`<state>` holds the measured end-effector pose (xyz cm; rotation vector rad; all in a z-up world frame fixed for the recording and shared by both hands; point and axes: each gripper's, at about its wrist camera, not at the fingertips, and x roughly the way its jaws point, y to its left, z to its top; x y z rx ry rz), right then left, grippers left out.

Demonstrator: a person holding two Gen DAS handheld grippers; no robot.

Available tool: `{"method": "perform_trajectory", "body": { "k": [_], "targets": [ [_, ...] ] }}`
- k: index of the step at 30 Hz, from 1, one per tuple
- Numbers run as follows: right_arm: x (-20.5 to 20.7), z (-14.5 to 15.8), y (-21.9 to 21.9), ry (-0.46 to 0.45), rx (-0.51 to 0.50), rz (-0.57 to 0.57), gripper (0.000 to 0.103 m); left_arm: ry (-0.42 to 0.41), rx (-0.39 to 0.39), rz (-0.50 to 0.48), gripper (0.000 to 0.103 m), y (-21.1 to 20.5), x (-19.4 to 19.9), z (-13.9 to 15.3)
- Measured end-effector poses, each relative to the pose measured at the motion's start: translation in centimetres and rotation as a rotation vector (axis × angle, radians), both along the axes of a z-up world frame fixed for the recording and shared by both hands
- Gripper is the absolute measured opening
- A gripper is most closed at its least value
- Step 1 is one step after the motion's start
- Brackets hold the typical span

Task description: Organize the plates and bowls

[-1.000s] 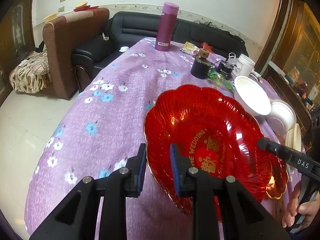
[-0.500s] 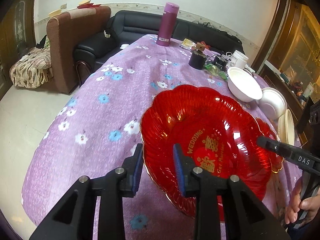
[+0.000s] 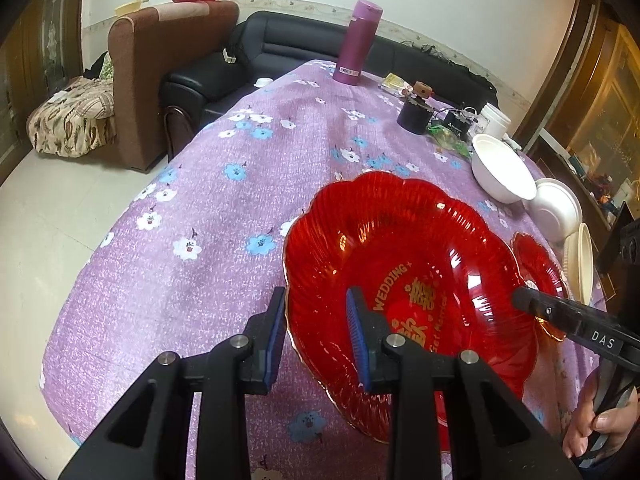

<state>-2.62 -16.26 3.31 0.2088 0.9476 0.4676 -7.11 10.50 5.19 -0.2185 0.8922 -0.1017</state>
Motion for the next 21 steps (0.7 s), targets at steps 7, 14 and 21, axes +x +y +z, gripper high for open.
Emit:
{"method": "perform_trajectory", "body": {
  "k": [7,14,21],
  "targets": [
    [-0.4,0.2,-0.7,0.006,0.019,-0.006,0.017,-0.012,0.001,0.009,0.029,0.0,-1.0,0.9],
    [-2.1,1.5,-3.0,-0.034,0.042,-0.034,0.017,-0.048,0.017,-0.014,0.034,-1.5,-1.7,2.8],
    [-3.7,1.5,-6.5,-0.047,0.069,-0.085,0.017,-0.062,0.054,-0.130,0.035,-7.2,-1.2,3.8]
  ]
}}
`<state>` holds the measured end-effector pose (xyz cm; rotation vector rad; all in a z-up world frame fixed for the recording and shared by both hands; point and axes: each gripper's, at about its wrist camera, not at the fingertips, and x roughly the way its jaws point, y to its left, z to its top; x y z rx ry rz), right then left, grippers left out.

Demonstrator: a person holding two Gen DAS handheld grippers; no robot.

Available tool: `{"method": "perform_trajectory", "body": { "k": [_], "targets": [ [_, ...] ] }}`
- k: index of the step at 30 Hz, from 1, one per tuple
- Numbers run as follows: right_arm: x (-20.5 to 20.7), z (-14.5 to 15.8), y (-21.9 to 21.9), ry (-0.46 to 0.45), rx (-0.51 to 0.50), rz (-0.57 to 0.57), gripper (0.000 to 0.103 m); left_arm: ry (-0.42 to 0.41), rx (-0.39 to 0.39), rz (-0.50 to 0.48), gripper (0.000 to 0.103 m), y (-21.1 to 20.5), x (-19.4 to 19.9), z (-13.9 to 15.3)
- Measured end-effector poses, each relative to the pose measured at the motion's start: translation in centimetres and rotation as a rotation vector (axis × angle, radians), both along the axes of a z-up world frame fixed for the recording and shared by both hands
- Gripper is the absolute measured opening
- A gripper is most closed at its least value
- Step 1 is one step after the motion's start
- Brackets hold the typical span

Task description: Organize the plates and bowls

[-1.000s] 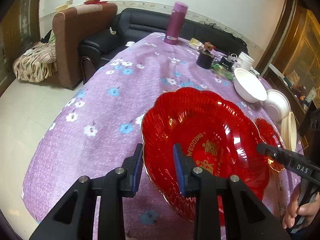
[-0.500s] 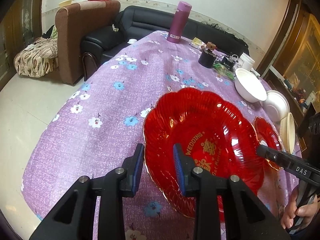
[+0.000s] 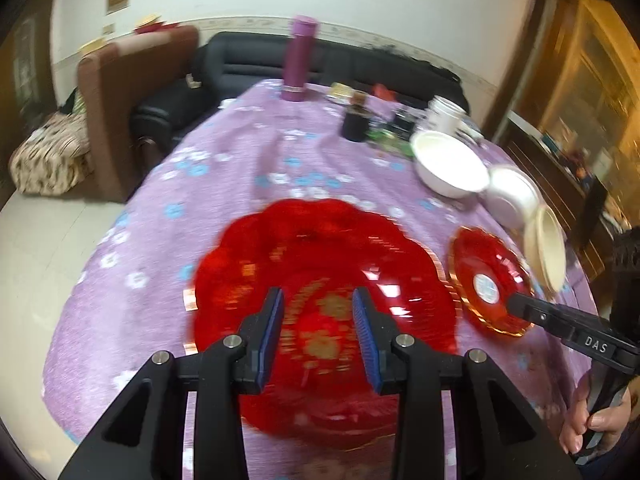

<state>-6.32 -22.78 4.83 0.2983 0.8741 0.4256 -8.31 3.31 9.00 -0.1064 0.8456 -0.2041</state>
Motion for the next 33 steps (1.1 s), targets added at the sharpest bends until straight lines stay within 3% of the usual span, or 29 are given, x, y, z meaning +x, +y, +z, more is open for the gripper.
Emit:
{"method": "perform_trajectory", "body": {
  "k": [16,25,28,33],
  "targets": [
    [-3.0,-2.2,-9.9,0.066,0.104,-0.205,0.017,0.047,0.071,-0.235,0.040,-11.8,4.4,-1.0],
    [-3.2,-3.5,-13.4,0.109,0.178,-0.307,0.017,0.137,0.074,-0.264,0.040,-14.8,8.5,-2.8],
    [-3.0,-3.9,-13.9,0.118,0.203,-0.321,0.017,0.174,0.037,-0.281,0.040,-15.3,9.8,-3.4],
    [-2.5,-4.5,-14.5,0.136,0.247,-0.323,0.017,0.195,0.042,-0.290,0.040,-16.6,11.3,-3.9]
  ]
}}
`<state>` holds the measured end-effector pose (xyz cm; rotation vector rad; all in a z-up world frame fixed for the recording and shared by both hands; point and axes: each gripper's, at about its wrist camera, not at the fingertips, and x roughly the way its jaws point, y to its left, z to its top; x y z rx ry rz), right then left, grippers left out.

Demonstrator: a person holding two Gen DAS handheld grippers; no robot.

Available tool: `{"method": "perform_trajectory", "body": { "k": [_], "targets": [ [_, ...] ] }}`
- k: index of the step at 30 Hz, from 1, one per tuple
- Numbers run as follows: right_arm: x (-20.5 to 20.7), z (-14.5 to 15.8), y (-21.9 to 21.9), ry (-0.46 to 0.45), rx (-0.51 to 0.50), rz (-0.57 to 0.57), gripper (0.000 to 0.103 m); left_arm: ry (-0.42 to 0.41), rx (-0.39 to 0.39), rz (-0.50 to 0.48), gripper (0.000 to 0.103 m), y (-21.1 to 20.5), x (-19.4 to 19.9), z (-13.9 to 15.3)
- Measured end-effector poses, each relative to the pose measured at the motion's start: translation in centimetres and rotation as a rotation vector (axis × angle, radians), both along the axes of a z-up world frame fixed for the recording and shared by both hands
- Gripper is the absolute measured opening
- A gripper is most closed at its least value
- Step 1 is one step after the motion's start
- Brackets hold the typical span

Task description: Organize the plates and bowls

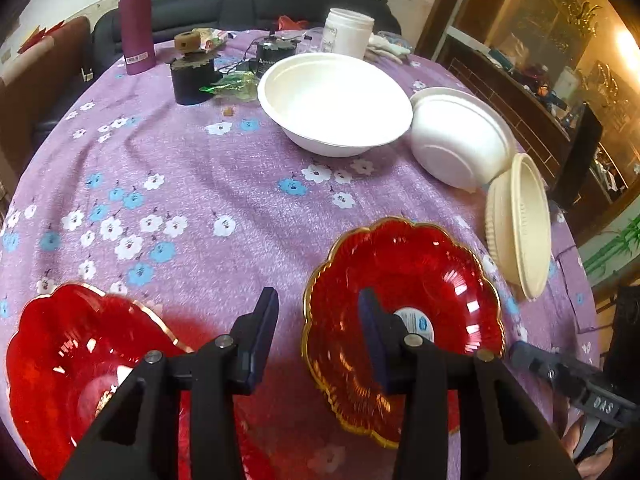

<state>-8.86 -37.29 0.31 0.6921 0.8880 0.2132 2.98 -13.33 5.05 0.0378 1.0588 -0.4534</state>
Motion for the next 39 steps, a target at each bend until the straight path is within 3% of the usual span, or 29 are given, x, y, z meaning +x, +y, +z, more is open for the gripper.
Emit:
{"method": "perform_trajectory", "body": {
  "k": [5,7,8,16,23,29,39],
  "targets": [
    [0.7,-0.3,0.3,0.008,0.001,0.005,0.017,0.007,0.037,-0.010,0.037,-1.4,1.0,-0.9],
    [1.0,-0.6,0.3,0.012,0.016,0.012,0.017,0.013,0.059,-0.007,0.021,-1.7,1.2,-1.4],
    [1.2,-0.7,0.4,0.010,0.010,0.012,0.017,0.011,0.064,-0.002,0.020,-1.7,1.2,-1.6],
    [1.5,-0.7,0.9,-0.011,-0.053,0.026,0.017,-0.017,0.062,-0.003,0.020,-1.5,-0.7,-0.6],
    [-0.2,1.1,1.2,-0.038,-0.163,0.063,0.017,-0.041,0.045,-0.023,0.020,-0.8,-5.5,-0.1],
    [-1.3,0.4,0.8,-0.034,-0.199,0.088,0.017,-0.062,0.068,-0.014,0.020,-0.7,-8.2,-1.6],
    [-1.5,-0.3,0.9,-0.026,-0.215,0.069,0.017,-0.156,0.141,-0.018,0.020,-2.1,-9.1,-2.0]
  ]
}}
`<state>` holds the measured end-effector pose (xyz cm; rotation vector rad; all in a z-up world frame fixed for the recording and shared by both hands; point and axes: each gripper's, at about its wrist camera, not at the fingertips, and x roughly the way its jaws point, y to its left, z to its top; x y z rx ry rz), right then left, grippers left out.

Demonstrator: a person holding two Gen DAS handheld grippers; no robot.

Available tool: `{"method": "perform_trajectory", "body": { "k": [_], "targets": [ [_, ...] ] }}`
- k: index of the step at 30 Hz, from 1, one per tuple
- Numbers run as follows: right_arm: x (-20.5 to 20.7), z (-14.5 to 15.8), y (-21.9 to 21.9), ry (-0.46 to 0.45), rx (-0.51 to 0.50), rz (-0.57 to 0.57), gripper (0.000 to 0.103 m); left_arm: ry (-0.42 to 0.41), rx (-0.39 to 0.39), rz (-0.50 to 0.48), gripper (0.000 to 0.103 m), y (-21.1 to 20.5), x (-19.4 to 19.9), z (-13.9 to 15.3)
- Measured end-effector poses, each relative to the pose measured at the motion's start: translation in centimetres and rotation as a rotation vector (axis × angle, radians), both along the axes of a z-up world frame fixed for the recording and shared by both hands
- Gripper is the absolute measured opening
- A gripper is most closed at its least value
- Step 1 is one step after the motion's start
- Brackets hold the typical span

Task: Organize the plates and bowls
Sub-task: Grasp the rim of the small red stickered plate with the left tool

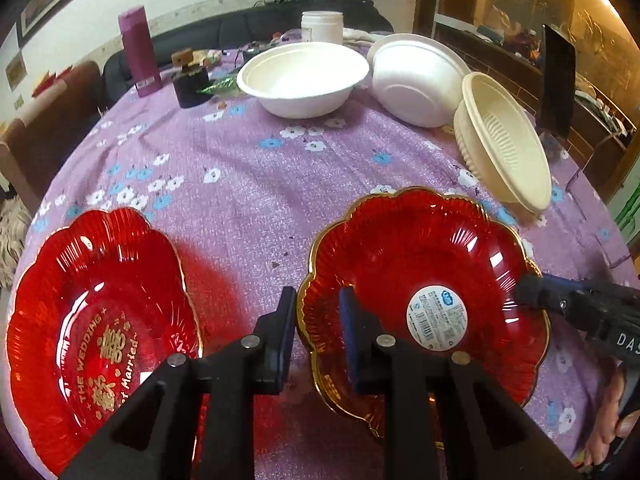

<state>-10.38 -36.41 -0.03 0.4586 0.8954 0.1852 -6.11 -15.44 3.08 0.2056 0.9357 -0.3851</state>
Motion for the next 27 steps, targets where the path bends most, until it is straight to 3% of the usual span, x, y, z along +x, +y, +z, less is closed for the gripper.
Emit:
{"method": "perform_trajectory", "body": {
  "k": [17,27],
  "targets": [
    [-1.3,3.5,-0.5,-0.075,-0.001,-0.035,0.016,-0.060,-0.054,-0.015,0.020,0.6,-1.6,2.9],
    [-0.9,6.2,1.4,-0.112,-0.005,-0.012,0.016,-0.079,-0.098,0.029,0.020,3.6,-1.8,4.3]
  ]
}}
